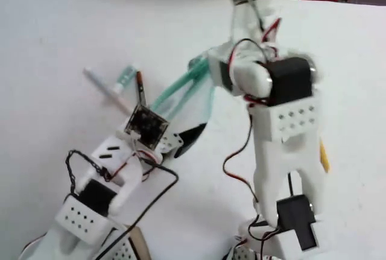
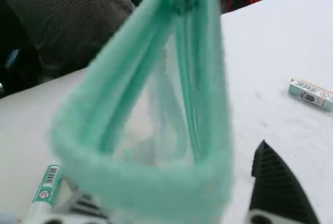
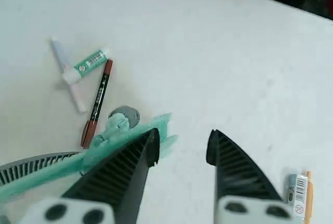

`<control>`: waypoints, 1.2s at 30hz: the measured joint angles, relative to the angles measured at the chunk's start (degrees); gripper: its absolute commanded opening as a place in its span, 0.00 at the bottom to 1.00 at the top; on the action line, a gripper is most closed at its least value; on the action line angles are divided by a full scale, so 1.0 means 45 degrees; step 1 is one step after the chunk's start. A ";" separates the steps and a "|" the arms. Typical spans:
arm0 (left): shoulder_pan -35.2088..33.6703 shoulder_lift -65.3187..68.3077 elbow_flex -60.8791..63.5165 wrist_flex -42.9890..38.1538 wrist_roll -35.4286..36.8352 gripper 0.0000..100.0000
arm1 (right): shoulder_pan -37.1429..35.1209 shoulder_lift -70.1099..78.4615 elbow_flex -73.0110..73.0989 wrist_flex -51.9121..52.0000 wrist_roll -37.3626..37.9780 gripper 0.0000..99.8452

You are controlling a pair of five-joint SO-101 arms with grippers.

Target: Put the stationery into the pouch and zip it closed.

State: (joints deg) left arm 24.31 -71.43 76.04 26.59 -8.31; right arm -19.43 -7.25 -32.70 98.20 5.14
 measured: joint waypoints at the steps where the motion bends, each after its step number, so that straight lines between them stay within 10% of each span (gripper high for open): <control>1: -0.0020 0.0000 0.0000 0.0000 0.0000 0.30 | -0.0117 0.0000 0.0117 0.0000 0.0000 0.15; 21: -0.0020 -0.2149 0.0645 0.0547 0.0078 0.30 | 0.2364 -0.1563 -0.0039 0.0000 0.1758 0.15; 36: -0.0020 -0.4689 0.1797 0.0606 0.0078 0.30 | 0.9612 0.5861 0.3770 -0.3536 0.6994 0.15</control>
State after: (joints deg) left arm 24.22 -92.53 84.13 29.32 -7.96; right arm 23.82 19.12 -15.74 82.29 36.62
